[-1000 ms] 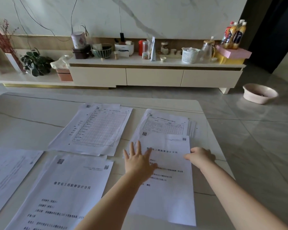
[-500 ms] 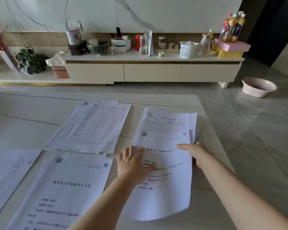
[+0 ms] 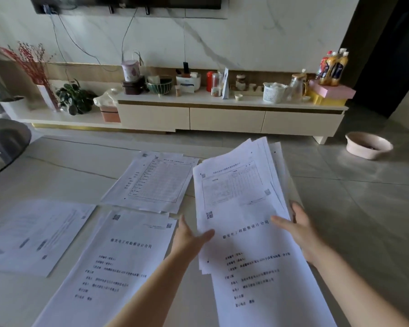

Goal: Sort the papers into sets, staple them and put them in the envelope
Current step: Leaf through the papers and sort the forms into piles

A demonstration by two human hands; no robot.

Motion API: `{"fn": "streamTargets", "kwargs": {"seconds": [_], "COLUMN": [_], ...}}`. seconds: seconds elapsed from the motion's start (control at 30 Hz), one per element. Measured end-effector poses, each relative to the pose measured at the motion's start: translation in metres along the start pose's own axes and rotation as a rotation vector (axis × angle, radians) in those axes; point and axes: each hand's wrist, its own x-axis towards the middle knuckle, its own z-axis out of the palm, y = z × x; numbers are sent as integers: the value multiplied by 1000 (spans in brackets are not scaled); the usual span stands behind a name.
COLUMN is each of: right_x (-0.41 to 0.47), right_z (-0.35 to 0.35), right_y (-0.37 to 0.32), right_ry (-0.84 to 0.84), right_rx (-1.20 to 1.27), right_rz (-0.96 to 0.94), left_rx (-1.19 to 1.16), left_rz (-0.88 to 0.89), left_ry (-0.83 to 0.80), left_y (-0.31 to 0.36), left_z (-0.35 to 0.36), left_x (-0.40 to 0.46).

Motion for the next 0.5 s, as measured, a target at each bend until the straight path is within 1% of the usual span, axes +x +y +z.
{"fn": "streamTargets", "kwargs": {"seconds": [0.1, 0.17, 0.2, 0.27, 0.33, 0.4, 0.47, 0.5], "right_x": [-36, -56, -65, -80, -90, -98, -98, -96], "right_z": [-5, -8, -8, -3, 4, 11, 11, 9], "right_y": [-32, -47, -53, -63, -70, -74, -76, -77], "right_ry": [-69, -79, -72, 1, 119, 203, 238, 228], "right_rx": [115, 187, 200, 215, 158, 173, 160, 160], "right_rz": [-76, -109, -129, -180, -192, -209, -245, -260], "left_rx": [-332, -513, -574, -588, -544, -532, -559, -564], "left_rz": [6, 96, 133, 173, 203, 211, 226, 244], "left_ry": [-116, -225, -281, -352, -329, -207, -100, -62], "left_y": [17, 29, 35, 49, 65, 81, 94, 100], "left_z": [-20, -34, -40, -45, -44, -41, -40, -41], "left_x": [-25, -40, -48, -65, -83, -96, -105, -107]}}
